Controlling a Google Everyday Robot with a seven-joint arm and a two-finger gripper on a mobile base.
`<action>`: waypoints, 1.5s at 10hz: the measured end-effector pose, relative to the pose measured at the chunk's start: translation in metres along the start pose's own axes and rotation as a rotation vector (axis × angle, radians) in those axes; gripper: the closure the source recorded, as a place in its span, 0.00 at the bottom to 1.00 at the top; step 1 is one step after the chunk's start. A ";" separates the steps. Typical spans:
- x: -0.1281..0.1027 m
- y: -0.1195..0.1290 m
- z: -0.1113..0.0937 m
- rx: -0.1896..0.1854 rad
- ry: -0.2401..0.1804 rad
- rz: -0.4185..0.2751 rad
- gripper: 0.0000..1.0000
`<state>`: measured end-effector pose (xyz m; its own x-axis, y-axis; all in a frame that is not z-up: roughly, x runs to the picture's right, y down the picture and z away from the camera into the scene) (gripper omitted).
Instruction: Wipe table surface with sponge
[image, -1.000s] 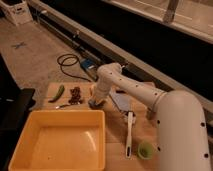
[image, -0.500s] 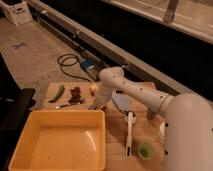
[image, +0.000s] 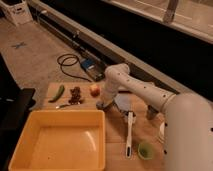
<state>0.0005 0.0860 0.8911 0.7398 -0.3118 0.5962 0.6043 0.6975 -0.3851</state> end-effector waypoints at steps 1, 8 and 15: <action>0.003 -0.008 0.002 0.012 -0.001 0.000 1.00; -0.046 -0.016 0.012 0.056 -0.087 -0.052 1.00; 0.014 0.015 -0.001 0.014 0.015 0.035 1.00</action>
<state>0.0198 0.0919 0.8928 0.7647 -0.2973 0.5717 0.5742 0.7170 -0.3953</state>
